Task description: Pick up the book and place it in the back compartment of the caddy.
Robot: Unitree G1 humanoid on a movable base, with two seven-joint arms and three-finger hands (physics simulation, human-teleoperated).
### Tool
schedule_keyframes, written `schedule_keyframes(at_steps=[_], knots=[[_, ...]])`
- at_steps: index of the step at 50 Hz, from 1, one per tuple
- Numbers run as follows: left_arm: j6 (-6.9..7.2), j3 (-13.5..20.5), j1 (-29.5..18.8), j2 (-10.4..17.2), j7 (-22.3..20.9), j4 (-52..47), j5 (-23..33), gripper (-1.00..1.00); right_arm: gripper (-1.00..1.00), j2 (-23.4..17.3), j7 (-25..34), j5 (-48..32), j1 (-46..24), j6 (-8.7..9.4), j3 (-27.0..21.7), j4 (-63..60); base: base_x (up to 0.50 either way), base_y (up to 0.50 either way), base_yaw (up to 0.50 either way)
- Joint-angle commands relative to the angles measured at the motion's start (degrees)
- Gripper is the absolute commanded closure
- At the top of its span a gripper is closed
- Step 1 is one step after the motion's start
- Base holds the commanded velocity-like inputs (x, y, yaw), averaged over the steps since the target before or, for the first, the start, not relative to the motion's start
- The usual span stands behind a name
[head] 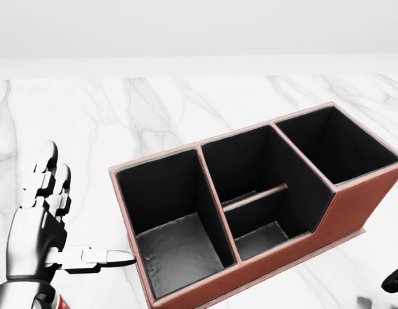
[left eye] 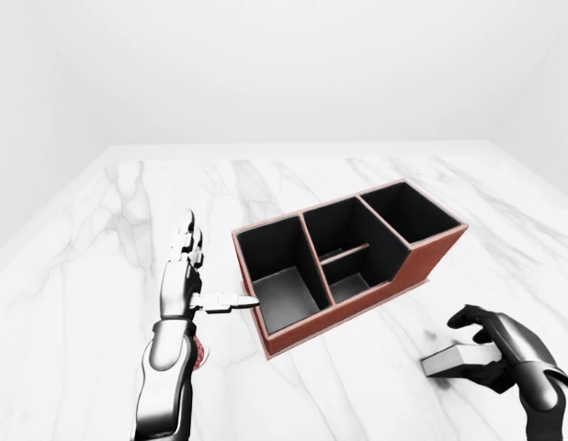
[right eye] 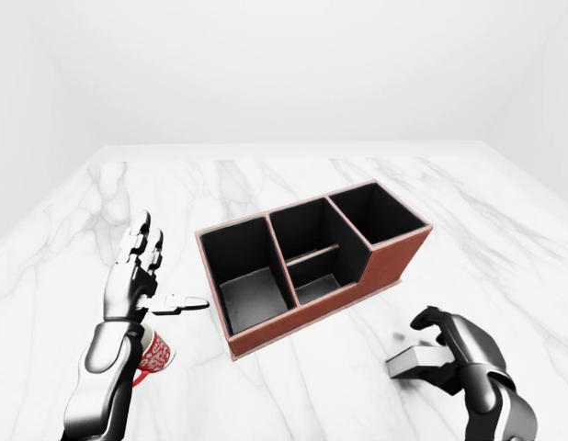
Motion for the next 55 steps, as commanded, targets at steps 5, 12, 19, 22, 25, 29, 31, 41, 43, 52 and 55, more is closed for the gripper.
schedule_keyframes(at_steps=[5, 12, 19, 22, 25, 29, 31, 41, 43, 52, 55], knots=[[0.00, -0.02, 0.10, -0.02, 0.06, -0.11, 0.03, -1.00, 1.00, 1.48, 0.66, -1.62, 1.55, 0.00, 0.30, -0.07, 0.00, 0.00, 0.00], [0.00, 0.00, -0.21, 0.02, 0.11, 0.48, 0.02, -1.00, 1.00, 2.70, 2.60, -0.44, 1.17, 0.00, -0.91, -3.69, 0.00, 0.00, 0.00], [0.00, 0.09, -0.28, 0.07, 0.11, 0.24, -0.07, -1.00, 1.00, 2.73, 3.45, 0.85, -0.26, 0.00, -1.27, -5.98, 0.00, 0.00, 0.00], [0.00, 0.00, -0.20, 0.02, 0.14, 0.10, -0.02, -1.00, 1.00, 3.79, 6.19, 1.80, 0.58, 0.00, -2.07, -11.44, 0.00, 0.00, 0.00], [0.00, -0.06, -0.23, 0.02, 0.13, 0.18, 0.01, -1.00, 1.00, 4.07, 7.80, 2.19, 0.27, 0.00, -3.14, -13.75, 0.00, 0.00, 0.00], [0.00, -0.13, -0.20, 0.00, 0.15, 0.37, 0.08, -1.00, 1.00, 4.73, 10.22, 2.50, 0.20, 0.00, -4.12, -17.30, 0.00, 0.00, 0.00], [0.00, -0.14, -0.14, 0.00, 0.11, 0.18, 0.06, -1.00, 1.00, 5.56, 12.61, 2.76, 0.29, 0.00, -4.67, -20.95, 0.00, 0.00, 0.00], [0.00, -0.17, -0.08, -0.04, 0.12, 0.01, 0.08, -1.00, 1.00, 6.21, 17.81, 3.66, -1.05, 0.00, -6.00, -27.58, 0.00, 0.00, 0.00], [0.00, -0.24, 0.00, -0.07, 0.12, 0.09, 0.12, -1.00, 1.00, 6.22, 18.28, 3.82, -1.11, 0.00, -6.17, -28.23, 0.00, 0.00, 0.00], [0.00, -0.36, 0.17, -0.10, 0.03, 0.17, 0.20, -1.00, 1.00, 5.08, 20.28, 3.78, -3.42, 0.00, -5.70, -32.20, 0.00, 0.00, 0.00], [0.00, -0.27, 0.05, -0.06, 0.01, 0.20, 0.13, -1.00, 1.00, 4.61, 20.28, 3.32, -4.22, 0.00, -4.98, -33.05, 0.00, 0.00, 0.00]])
